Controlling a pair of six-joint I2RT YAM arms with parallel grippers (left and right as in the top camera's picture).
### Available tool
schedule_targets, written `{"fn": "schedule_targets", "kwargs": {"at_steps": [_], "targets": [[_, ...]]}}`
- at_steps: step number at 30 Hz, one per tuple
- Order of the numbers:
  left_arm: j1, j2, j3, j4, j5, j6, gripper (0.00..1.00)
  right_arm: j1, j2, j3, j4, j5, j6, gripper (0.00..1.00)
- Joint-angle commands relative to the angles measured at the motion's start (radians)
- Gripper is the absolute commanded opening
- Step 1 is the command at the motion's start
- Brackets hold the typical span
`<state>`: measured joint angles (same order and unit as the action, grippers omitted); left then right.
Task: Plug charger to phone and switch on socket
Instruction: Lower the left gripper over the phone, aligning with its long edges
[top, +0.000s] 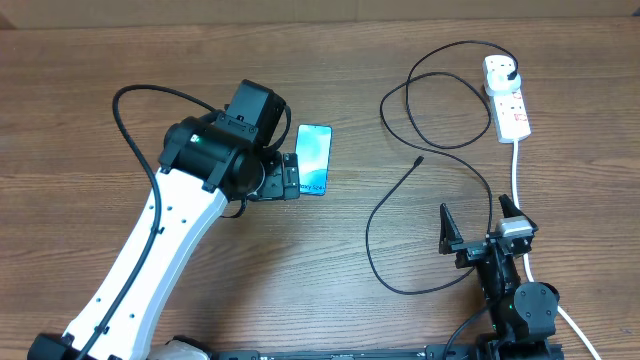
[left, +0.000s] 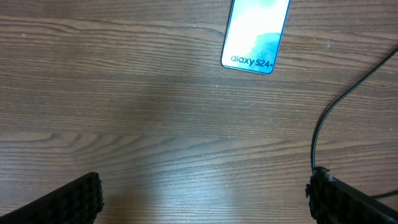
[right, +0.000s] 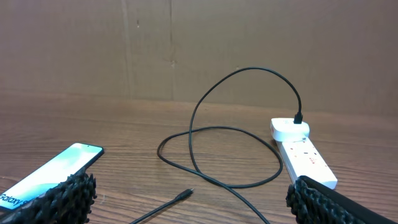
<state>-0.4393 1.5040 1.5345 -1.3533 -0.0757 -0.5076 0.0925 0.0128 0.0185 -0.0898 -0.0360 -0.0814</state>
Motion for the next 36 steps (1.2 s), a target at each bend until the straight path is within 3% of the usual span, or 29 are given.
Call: {"fn": "schedule_targets", "kwargs": {"at_steps": [1,11,24,31,36], "targets": [[-0.006,0.023,0.026,0.008,0.018,-0.024,1.00,0.004,-0.010,-0.010,0.006,0.009,0.006,1.00],[-0.006,0.032,0.025,0.107,0.119,-0.024,1.00,0.004,-0.010,-0.010,0.006,0.009,0.006,1.00],[-0.007,0.052,0.024,0.166,0.131,-0.026,1.00,0.004,-0.010,-0.010,0.006,0.009,0.006,1.00],[-0.009,0.144,0.024,0.166,0.208,-0.031,1.00,0.004,-0.010,-0.010,0.006,0.009,0.006,1.00],[-0.029,0.232,0.042,0.166,0.177,-0.031,1.00,0.004,-0.010,-0.010,0.006,0.009,0.006,1.00]]}}
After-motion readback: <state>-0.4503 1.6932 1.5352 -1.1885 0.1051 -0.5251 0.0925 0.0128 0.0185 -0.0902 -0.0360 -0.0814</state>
